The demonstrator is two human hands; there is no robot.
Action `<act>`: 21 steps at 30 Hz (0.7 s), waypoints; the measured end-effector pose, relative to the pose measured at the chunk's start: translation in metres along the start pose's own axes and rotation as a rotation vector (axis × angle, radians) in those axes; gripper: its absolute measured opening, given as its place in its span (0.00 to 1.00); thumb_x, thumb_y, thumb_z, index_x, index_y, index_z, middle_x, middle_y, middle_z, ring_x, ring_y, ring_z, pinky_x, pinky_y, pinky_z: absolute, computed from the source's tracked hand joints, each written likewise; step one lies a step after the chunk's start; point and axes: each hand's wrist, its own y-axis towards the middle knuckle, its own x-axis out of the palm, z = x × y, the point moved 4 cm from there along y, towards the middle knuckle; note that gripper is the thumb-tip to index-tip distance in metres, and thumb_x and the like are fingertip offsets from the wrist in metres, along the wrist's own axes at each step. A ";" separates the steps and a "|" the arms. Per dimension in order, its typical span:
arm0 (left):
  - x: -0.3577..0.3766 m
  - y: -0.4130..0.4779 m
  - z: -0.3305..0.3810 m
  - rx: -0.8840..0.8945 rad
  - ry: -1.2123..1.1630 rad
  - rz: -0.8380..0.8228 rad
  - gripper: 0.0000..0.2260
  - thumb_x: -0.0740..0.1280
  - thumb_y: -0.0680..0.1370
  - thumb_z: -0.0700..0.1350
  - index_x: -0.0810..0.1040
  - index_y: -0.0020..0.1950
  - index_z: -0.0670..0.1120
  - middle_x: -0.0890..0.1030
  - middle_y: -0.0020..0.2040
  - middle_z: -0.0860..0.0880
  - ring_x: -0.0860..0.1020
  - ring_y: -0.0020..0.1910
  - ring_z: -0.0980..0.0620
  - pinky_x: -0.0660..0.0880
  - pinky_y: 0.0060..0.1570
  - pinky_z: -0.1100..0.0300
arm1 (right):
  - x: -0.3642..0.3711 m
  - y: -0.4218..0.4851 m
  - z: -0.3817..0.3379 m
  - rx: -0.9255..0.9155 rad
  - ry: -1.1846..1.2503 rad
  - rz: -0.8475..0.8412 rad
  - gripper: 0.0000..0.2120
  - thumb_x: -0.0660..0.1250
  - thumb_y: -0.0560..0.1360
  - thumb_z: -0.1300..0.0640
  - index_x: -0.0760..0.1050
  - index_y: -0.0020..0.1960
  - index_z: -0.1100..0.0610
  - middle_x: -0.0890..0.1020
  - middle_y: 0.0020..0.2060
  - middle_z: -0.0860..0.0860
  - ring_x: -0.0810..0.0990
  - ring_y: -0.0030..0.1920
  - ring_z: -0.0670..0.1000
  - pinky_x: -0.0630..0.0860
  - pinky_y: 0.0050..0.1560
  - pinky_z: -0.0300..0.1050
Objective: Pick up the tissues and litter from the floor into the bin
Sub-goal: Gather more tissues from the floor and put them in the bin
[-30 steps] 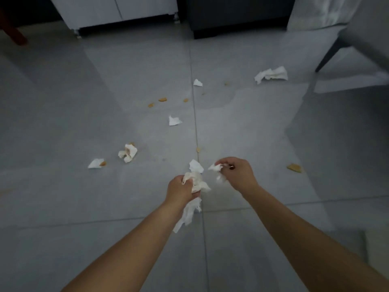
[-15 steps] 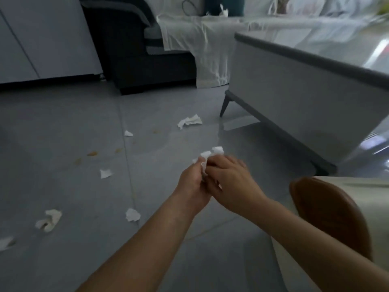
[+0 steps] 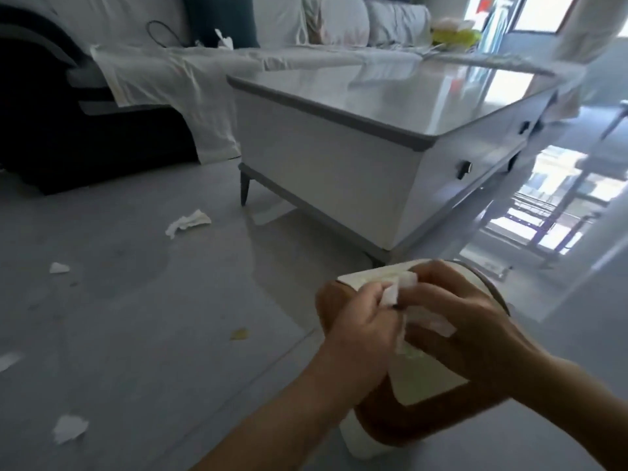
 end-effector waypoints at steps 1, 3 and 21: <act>0.016 0.005 -0.003 0.027 0.098 -0.049 0.10 0.56 0.76 0.51 0.75 0.53 0.58 0.80 0.47 0.56 0.79 0.50 0.56 0.78 0.53 0.57 | 0.000 -0.012 0.010 0.034 0.017 0.005 0.14 0.68 0.70 0.47 0.71 0.53 0.48 0.76 0.49 0.51 0.75 0.47 0.46 0.75 0.43 0.33; 0.040 0.015 -0.010 0.072 0.352 -0.096 0.12 0.56 0.78 0.48 0.71 0.60 0.55 0.77 0.53 0.56 0.76 0.53 0.58 0.73 0.55 0.61 | 0.002 -0.032 0.029 0.125 0.084 0.024 0.12 0.66 0.70 0.46 0.71 0.50 0.48 0.74 0.48 0.47 0.73 0.45 0.43 0.75 0.42 0.32; 0.069 0.028 -0.027 0.128 1.502 -0.154 0.13 0.64 0.74 0.45 0.66 0.57 0.49 0.70 0.55 0.46 0.70 0.54 0.45 0.63 0.41 0.54 | 0.038 -0.062 0.078 0.411 0.004 -0.353 0.10 0.64 0.72 0.44 0.73 0.52 0.46 0.70 0.59 0.41 0.77 0.51 0.48 0.77 0.53 0.45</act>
